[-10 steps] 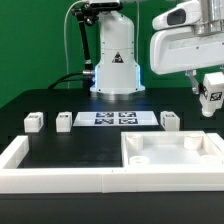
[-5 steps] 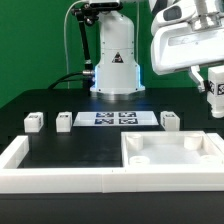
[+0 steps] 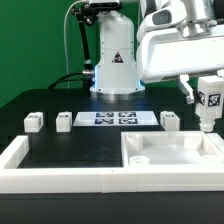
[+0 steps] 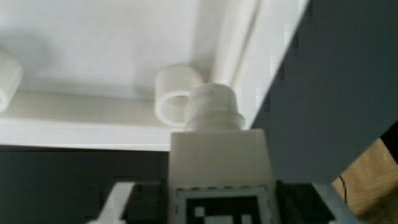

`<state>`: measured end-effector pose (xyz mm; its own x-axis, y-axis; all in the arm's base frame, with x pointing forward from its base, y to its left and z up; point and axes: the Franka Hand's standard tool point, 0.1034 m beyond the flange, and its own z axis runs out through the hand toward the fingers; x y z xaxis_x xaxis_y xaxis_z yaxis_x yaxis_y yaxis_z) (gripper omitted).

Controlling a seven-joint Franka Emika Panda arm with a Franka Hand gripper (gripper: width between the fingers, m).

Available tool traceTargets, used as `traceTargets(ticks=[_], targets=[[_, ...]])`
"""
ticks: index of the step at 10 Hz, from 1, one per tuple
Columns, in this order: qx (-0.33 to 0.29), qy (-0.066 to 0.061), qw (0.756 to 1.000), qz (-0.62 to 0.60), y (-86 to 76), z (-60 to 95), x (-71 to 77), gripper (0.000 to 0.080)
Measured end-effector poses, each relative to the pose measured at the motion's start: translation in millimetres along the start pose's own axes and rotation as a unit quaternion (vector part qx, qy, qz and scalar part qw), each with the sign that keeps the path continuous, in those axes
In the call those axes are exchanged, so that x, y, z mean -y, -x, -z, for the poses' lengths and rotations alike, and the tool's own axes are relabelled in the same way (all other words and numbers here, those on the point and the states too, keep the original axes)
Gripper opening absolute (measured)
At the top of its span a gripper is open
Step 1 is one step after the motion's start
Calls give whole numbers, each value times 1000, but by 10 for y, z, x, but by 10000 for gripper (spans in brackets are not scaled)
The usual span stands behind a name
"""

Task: Assemble square table

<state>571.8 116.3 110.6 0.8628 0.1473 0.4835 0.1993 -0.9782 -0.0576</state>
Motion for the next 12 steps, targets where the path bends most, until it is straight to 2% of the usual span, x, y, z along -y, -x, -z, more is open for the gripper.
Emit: traceTargets(ticks=[1, 6, 8, 12], targets=[[0, 2, 1000, 14, -13, -52, -64, 290], [1, 1, 1000, 15, -10, -68, -55, 290], [-9, -2, 1000, 14, -212, -227, -70, 290], [-7, -4, 1000, 13, -217, -432, -97, 290]])
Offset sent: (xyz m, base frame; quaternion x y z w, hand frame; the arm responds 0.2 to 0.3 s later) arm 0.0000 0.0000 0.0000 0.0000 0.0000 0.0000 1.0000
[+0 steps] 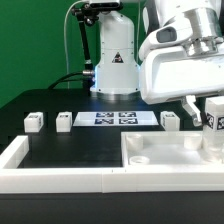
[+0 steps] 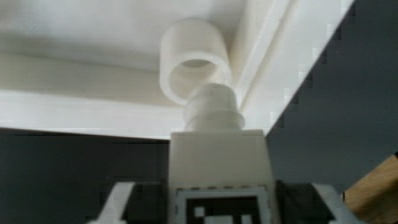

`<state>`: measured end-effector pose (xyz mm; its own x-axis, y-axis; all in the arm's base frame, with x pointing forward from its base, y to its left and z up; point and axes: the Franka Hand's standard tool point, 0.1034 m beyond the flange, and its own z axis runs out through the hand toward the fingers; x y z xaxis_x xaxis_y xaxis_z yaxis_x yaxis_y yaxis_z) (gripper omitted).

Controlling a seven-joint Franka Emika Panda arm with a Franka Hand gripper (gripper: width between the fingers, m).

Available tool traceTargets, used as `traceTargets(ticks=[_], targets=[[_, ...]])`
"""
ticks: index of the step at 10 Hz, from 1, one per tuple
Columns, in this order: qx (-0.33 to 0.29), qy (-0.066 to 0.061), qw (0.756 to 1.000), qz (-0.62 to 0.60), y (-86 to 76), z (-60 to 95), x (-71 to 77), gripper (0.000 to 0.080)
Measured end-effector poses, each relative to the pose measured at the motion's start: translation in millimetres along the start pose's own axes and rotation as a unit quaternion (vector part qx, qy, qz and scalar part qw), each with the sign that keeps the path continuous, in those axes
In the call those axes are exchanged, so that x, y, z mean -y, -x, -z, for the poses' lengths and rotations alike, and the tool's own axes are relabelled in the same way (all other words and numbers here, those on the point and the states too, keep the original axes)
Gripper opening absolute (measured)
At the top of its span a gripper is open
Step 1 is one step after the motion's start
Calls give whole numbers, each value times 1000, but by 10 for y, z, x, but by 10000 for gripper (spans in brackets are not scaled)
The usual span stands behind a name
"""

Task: Assemble square table

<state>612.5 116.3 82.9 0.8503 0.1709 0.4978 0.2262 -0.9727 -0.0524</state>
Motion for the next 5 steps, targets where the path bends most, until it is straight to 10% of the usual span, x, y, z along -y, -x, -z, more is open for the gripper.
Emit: traceTargets(ticks=[5], targets=[[0, 3, 1000, -2, 67, -57, -49, 290]])
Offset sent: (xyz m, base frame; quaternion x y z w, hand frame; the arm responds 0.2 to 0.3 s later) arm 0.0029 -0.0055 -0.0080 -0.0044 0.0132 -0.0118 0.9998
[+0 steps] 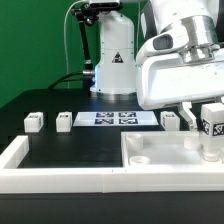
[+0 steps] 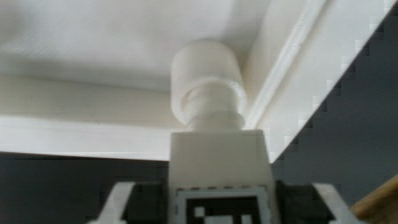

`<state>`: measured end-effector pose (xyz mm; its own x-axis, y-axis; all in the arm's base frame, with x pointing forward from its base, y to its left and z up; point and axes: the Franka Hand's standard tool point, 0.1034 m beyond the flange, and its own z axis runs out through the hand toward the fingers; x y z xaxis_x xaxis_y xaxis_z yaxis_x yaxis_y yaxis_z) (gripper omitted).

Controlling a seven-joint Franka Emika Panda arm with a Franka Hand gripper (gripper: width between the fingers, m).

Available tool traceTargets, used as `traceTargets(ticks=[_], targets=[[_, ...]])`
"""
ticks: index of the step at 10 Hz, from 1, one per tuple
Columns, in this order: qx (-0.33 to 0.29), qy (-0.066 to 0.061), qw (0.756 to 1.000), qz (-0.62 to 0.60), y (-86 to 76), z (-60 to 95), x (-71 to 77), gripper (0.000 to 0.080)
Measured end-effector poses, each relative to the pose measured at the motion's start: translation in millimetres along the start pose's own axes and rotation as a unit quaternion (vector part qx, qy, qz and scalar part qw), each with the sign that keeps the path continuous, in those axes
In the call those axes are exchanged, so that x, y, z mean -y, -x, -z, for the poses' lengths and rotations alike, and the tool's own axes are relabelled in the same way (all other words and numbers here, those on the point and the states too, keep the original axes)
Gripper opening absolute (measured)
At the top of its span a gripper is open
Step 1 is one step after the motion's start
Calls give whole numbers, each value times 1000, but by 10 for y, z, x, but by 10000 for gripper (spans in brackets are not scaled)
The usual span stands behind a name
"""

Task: Assemble square table

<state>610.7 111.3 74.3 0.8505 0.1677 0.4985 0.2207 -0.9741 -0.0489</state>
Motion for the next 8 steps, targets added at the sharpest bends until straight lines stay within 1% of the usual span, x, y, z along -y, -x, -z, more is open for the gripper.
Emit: traceTargets(ticks=[3, 6, 8], targets=[[-5, 1, 1000, 2, 66, -74, -4, 290], [-29, 4, 1000, 5, 59, -90, 50, 290], [-32, 5, 999, 5, 64, -89, 50, 290]])
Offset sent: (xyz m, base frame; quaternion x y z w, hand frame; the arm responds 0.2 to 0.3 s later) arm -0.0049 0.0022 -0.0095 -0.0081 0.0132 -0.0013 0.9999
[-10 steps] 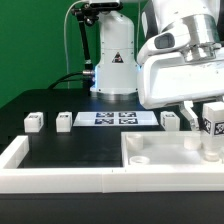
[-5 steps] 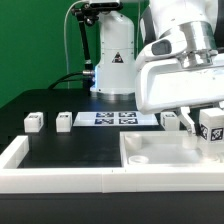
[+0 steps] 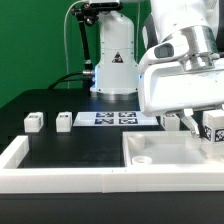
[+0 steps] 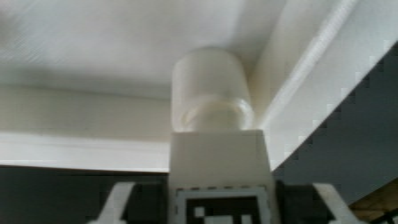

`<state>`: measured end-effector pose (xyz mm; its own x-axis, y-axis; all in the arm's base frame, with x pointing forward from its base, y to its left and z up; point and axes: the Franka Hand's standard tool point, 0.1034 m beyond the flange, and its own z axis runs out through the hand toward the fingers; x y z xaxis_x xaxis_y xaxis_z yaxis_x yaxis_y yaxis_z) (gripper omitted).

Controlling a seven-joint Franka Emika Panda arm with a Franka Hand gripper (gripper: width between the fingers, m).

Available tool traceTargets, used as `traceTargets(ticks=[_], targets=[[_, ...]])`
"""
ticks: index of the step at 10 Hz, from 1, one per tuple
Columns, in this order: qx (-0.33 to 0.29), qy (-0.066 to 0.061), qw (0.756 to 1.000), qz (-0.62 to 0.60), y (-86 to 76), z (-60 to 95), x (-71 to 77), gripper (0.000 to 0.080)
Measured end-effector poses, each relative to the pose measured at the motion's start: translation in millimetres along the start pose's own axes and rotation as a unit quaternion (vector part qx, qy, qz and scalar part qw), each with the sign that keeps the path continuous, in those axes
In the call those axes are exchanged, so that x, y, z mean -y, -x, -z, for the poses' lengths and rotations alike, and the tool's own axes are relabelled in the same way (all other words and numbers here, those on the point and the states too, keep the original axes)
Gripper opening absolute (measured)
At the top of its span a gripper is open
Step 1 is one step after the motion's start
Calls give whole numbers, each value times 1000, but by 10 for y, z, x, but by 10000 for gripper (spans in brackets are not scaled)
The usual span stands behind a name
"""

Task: Assemble square table

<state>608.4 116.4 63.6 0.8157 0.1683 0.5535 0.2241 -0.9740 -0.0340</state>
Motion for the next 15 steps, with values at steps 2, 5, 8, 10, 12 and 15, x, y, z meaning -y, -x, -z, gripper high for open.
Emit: traceTargets(ticks=[2, 5, 8, 10, 12, 15], targets=[[3, -1, 1000, 0, 7, -6, -1, 290], [4, -1, 1000, 0, 9, -7, -2, 574], [6, -1, 1000, 0, 4, -2, 2, 645], [11, -4, 1000, 4, -140, 122, 22, 649], [24, -7, 1000, 7, -263, 243, 23, 649], [42, -11, 999, 7, -199, 212, 47, 649]])
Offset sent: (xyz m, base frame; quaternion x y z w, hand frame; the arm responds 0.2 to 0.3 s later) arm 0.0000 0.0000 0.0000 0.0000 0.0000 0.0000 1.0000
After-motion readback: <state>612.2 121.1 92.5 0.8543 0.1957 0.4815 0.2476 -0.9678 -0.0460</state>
